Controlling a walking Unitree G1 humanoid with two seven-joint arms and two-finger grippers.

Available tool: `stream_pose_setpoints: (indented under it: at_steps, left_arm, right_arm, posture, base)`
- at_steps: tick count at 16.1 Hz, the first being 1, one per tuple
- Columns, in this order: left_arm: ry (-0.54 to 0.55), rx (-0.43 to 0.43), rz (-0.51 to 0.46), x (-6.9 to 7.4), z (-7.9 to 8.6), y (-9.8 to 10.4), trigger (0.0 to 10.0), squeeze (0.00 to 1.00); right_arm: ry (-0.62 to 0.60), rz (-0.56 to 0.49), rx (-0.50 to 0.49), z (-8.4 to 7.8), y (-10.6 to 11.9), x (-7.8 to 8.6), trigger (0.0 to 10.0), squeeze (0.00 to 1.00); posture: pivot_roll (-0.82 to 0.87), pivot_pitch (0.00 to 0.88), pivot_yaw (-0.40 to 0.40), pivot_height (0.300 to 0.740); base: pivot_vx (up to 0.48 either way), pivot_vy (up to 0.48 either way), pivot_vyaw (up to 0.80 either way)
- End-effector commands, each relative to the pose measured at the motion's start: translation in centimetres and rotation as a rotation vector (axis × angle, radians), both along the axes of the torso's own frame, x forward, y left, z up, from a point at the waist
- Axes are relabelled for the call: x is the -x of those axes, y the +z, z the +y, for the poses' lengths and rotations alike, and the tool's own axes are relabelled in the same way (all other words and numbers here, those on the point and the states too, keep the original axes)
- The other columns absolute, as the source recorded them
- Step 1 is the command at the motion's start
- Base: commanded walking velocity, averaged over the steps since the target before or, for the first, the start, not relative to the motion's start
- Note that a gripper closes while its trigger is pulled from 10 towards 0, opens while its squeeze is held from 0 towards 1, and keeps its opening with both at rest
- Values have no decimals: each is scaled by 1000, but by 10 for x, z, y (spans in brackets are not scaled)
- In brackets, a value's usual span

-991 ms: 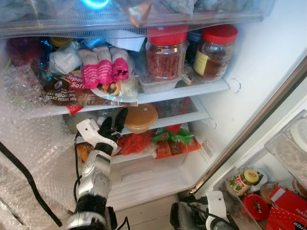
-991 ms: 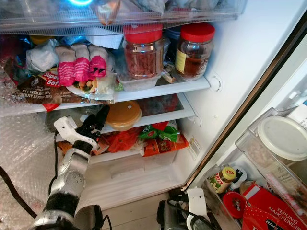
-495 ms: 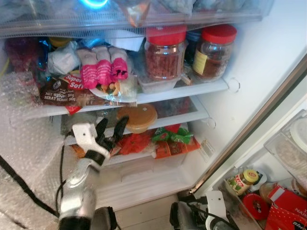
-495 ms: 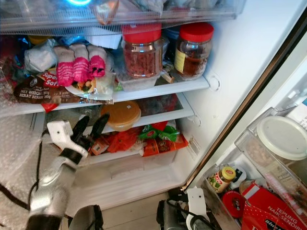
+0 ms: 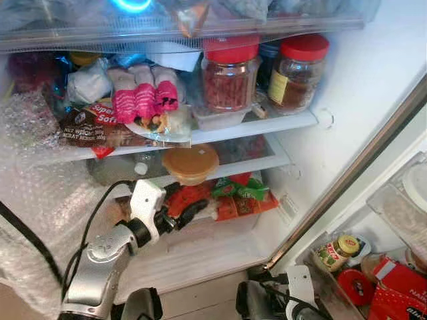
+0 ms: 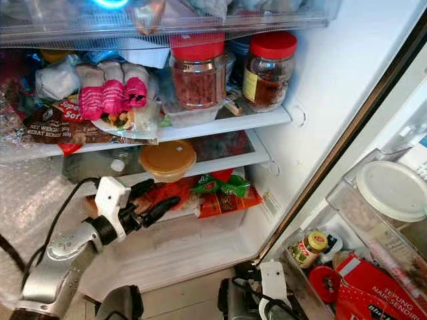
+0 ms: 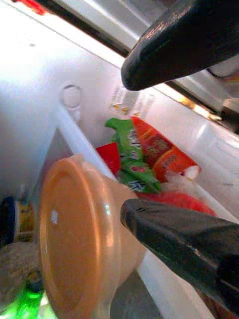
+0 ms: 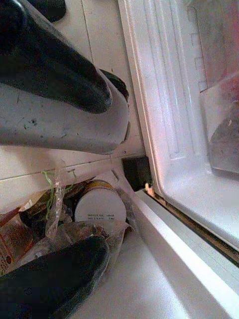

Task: Restocking fridge

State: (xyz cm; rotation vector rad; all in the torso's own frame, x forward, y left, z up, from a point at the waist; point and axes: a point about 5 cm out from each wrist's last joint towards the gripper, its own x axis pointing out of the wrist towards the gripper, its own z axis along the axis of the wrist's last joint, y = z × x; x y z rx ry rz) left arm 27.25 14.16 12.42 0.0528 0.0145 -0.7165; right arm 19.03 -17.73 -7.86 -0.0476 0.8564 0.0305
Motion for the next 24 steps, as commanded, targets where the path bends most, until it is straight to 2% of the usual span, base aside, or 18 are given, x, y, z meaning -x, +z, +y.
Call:
stream_pose_setpoints:
  at_steps: [1,4,7,8,13,15,18,24]
  left_arm:
    - [-22,-18,4,1,-5,-1,10000,0]
    - [42,-2,7,-8,-4,-3,10000,0]
    - [105,45,25,-21,0,-6,10000,0]
    - [135,84,35,-26,1,-7,10000,0]
    - [167,110,44,-42,-1,-11,10000,0]
    - [196,127,38,-56,-1,-9,10000,0]
    - [205,151,32,-67,-6,-6,10000,0]
    - [239,199,43,-76,-12,-13,10000,0]
  right_arm:
    - [-4,170,20,-1,-19,38,10000,0]
    - [-6,164,17,0,-19,37,10000,0]
    - [-7,162,16,1,-19,36,10000,0]
    - [-9,161,16,1,-18,36,10000,0]
    - [-15,161,18,0,-19,36,10000,0]
    - [-15,162,19,-1,-19,36,10000,0]
    - [-17,161,22,-3,-18,36,10000,0]
    - [-15,164,23,-3,-19,37,10000,0]
  posture:
    - [-85,101,-45,603]
    - [-87,101,-42,603]
    - [-86,100,-41,603]
    - [-93,100,-40,603]
    - [-99,98,-38,603]
    - [-102,95,-41,603]
    - [-107,91,-41,603]
    - [-107,92,-43,603]
  base:
    - [0,0,0]
    - [0,0,0]
    - [0,0,0]
    - [0,0,0]
    - [0,0,0]
    - [0,0,0]
    - [0,0,0]
    - [0,0,0]
